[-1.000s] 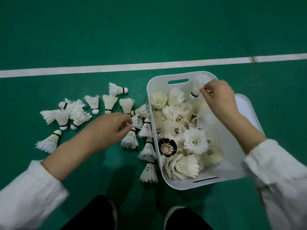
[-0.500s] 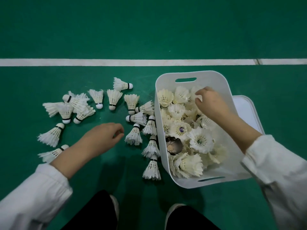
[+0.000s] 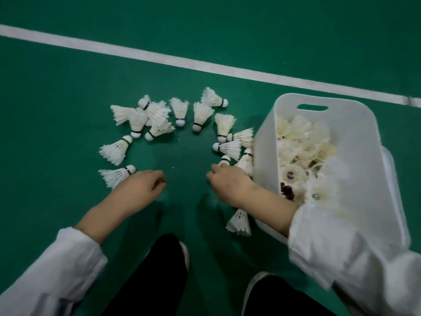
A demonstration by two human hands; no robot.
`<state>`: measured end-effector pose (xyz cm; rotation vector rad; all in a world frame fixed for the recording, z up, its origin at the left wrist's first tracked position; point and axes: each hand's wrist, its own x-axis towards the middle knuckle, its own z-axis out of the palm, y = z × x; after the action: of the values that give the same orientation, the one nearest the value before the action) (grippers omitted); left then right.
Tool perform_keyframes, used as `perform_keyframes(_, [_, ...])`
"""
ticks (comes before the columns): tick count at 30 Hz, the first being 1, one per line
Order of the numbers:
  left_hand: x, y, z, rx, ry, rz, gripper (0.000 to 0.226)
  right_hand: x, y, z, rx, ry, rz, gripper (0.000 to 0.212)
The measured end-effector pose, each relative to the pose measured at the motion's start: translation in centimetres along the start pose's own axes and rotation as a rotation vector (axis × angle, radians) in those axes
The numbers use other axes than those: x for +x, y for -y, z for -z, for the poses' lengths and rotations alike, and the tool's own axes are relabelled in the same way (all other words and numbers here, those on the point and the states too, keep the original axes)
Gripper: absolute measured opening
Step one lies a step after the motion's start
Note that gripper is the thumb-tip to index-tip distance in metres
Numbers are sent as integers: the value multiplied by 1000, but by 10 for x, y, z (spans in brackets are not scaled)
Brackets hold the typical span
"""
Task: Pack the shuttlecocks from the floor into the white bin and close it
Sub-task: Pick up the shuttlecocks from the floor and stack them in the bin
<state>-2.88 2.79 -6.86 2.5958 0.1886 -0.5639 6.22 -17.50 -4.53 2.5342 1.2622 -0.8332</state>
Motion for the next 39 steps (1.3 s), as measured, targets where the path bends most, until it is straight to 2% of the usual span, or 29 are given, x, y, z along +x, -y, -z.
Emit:
perform_keyframes(3, [-22,32,5,-65,-70,109,13,20,2,-15,-84,75,-72,31])
perform_keyframes(6, [-41,56,3,-37,-127,261,13,27,-4,-22,-78,73,-115,32])
perform_keyframes(9, [-52,71,-5,34,-204,451,26,34,-7,-23,-79,50,-127,31])
perform_keyframes(12, [-53,82,-16,-37,-287,590,34,39,-9,-19,-25,20,-141,29])
perform_keyframes(15, [-43,87,-28,-170,-325,606,44,41,-9,-14,163,-62,-187,30])
perform_keyframes(17, [-32,85,-30,-252,-346,594,45,40,-3,-10,276,-104,-185,41])
perform_keyframes(21, [-13,71,-35,-389,-428,514,22,41,12,-13,333,-102,-167,59])
perform_keyframes(24, [-9,57,-39,-365,-440,455,13,44,13,-16,290,-131,-199,43])
perform_keyframes(26, [-8,52,-40,-357,-419,387,16,45,10,-14,230,-149,-230,32])
perform_keyframes(29, [-9,46,-36,-457,-345,287,16,43,3,-11,129,-176,-257,27])
perform_keyframes(32, [-7,47,-33,-578,-329,355,19,40,-2,-11,132,-187,-280,26])
perform_keyframes(35, [-1,57,-29,-753,-419,540,28,38,-5,-12,172,-187,-286,28])
perform_keyframes(39, [15,75,-20,-771,-483,683,42,40,-2,-12,203,-214,-247,32])
